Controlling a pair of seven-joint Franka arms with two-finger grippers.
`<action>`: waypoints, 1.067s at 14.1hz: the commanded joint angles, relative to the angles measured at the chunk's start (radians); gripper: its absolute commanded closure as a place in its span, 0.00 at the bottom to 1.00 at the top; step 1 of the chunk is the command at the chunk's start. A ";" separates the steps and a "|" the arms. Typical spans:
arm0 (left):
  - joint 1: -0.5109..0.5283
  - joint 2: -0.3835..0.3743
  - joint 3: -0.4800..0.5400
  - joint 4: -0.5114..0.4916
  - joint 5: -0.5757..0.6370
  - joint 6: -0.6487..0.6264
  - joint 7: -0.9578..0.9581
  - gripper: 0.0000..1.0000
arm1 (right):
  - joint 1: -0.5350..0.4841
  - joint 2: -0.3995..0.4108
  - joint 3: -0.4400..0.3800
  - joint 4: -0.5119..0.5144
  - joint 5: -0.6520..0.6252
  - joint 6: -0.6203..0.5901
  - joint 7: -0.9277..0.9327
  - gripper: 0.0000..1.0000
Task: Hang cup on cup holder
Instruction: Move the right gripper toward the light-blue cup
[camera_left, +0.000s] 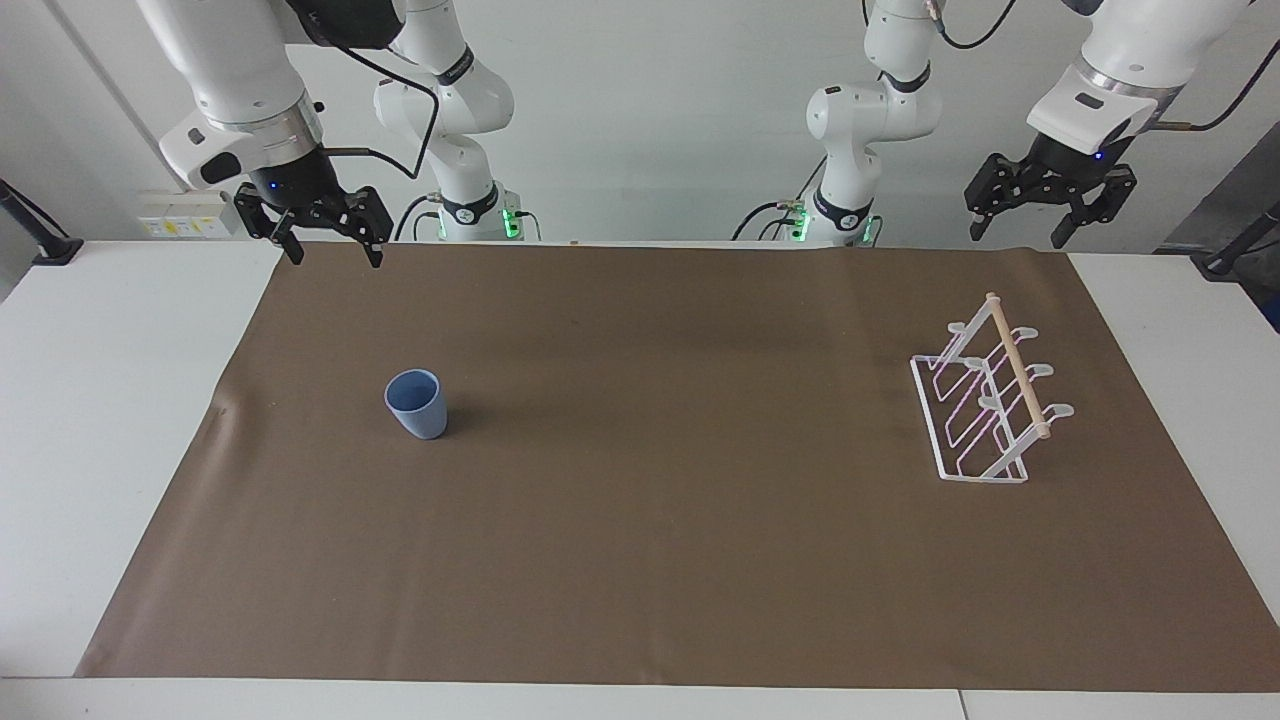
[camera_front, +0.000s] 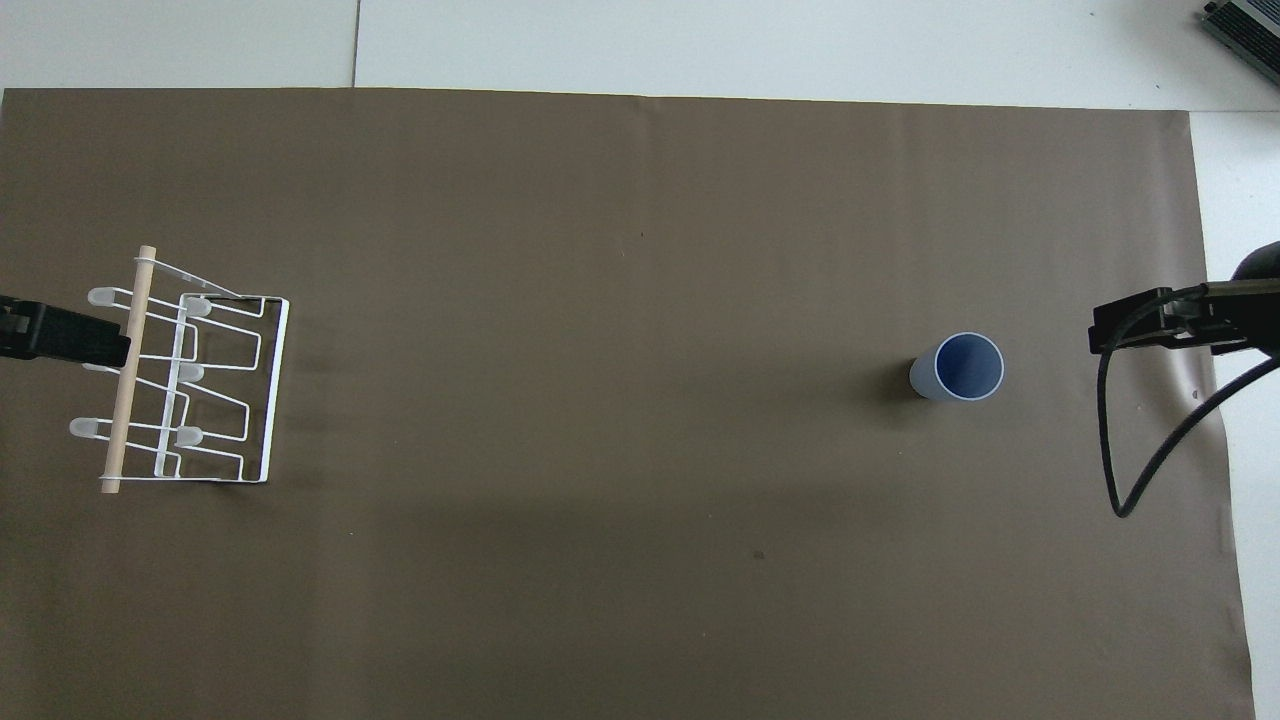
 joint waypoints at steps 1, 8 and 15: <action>0.011 -0.025 -0.004 -0.024 -0.001 -0.008 0.003 0.00 | -0.003 -0.033 0.003 -0.045 0.009 0.014 -0.013 0.00; 0.011 -0.023 -0.004 -0.024 -0.001 -0.008 0.001 0.00 | -0.003 -0.050 0.003 -0.079 0.009 0.028 -0.013 0.00; 0.011 -0.023 -0.004 -0.024 -0.001 -0.008 0.003 0.00 | 0.000 -0.056 0.004 -0.098 0.009 0.055 -0.019 0.00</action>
